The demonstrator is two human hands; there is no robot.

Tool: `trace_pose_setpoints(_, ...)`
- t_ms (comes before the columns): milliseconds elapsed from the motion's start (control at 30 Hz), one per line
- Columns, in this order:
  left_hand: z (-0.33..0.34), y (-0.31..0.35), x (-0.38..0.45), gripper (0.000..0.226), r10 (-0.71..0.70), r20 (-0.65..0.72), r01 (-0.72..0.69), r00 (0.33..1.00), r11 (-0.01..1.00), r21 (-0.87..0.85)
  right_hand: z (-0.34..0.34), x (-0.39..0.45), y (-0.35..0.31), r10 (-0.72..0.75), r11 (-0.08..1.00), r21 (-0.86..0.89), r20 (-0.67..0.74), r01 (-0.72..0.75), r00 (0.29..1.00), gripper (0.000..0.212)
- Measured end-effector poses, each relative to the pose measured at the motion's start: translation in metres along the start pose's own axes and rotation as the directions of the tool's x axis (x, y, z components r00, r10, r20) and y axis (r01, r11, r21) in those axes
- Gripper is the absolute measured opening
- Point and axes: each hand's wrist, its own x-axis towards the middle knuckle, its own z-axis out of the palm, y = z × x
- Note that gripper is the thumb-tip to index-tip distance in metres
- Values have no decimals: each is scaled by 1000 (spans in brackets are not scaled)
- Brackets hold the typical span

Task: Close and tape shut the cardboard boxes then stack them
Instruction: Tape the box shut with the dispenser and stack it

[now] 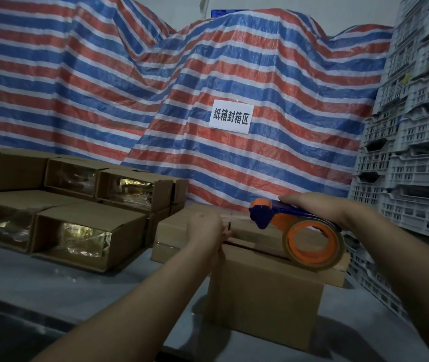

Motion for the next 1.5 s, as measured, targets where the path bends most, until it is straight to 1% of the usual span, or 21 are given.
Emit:
trace_pose_setpoints(33, -6, -3, 4, 13, 80, 8, -81, 997, 987, 139, -1, 0, 0, 7, 1000, -3, -1, -7, 1000, 44)
trace_pose_setpoints(67, -12, -5, 8, 18, 145, 22, -146, 989, 961, 237, 0, 0, -1, 9, 1000, -10, 0, -9, 1000, 44)
trace_pose_setpoints(100, -18, -5, 10, 22, 178, 32, -180, 983, 940, 291, 1, 1, -3, -1, 999, -41, 1, 1, 1000, 43)
trace_pose_setpoints(167, -28, -2, 13, 31, 212, 32, -210, 977, 914, 347, 4, 4, -8, -37, 987, -155, 5, 38, 999, 39)
trace_pose_setpoints(233, -36, -1, 17, 35, 217, 37, -213, 975, 886, 411, 8, 9, -14, -59, 964, -258, 22, 63, 998, 36)
trace_pose_setpoints(300, -41, -4, 21, 32, 192, 45, -191, 980, 870, 455, 11, 13, -18, -94, 932, -346, 51, 106, 994, 27)
trace_pose_setpoints(367, -45, -8, 24, 29, 158, 39, -157, 987, 860, 485, 12, 15, -23, -133, 856, -487, 116, 173, 984, 17)
trace_pose_setpoints(433, -47, -14, 28, 25, 115, 24, -112, 993, 860, 498, 14, 17, -27, -140, 777, -595, 155, 205, 978, 19)
trace_pose_setpoints(467, -47, -16, 30, 24, 90, 20, -88, 996, 864, 495, 15, 18, -29, -135, 769, -605, 165, 209, 977, 21)
trace_pose_setpoints(567, -50, -24, 36, 27, 29, 6, -29, 1000, 868, 495, 16, 24, -28, -103, 861, -485, 120, 149, 987, 26)
trace_pose_setpoints(633, -52, -28, 38, 27, 15, 2, -14, 1000, 854, 520, 19, 27, -28, -108, 829, -533, 139, 166, 984, 29)
trace_pose_setpoints(700, -55, -31, 38, 26, 15, 8, -17, 1000, 831, 556, 19, 28, -32, -98, 740, -643, 189, 198, 977, 26)
trace_pose_setpoints(767, -57, -33, 38, 26, 9, 13, -15, 1000, 813, 582, 22, 28, -37, -66, 685, -702, 206, 195, 976, 23)
trace_pose_setpoints(867, -58, -37, 35, 24, -27, 30, 4, 999, 803, 596, 25, 30, -40, -23, 685, -707, 217, 174, 976, 21)
trace_pose_setpoints(1033, -50, -51, 24, 23, -192, 80, 112, 978, 809, 577, 27, 38, -39, -3, 708, -685, 238, 170, 971, 23)
trace_pose_setpoints(1133, -45, -56, 21, 21, -217, 61, 143, 974, 804, 577, 28, 38, -40, -13, 692, -699, 240, 182, 971, 22)
trace_pose_setpoints(1267, -48, -57, 23, 23, -246, 84, 148, 966, 786, 600, 28, 35, -42, -18, 655, -728, 252, 202, 968, 19)
trace_pose_setpoints(1333, -49, -56, 26, 35, -239, 91, 125, 967, 753, 646, 28, 34, -43, -19, 624, -753, 253, 209, 967, 21)
trace_pose_setpoints(1400, -52, -51, 30, 45, -221, 113, 69, 969, 678, 732, 27, 35, -44, -20, 618, -760, 242, 202, 970, 22)
trace_pose_setpoints(1433, -54, -49, 33, 48, -211, 135, 31, 968, 636, 771, 27, 34, -45, -2, 645, -742, 239, 184, 971, 23)
trace_pose_setpoints(1500, -60, -41, 38, 45, -157, 160, -47, 975, 555, 831, 28, 34, -46, 9, 644, -744, 241, 179, 971, 27)
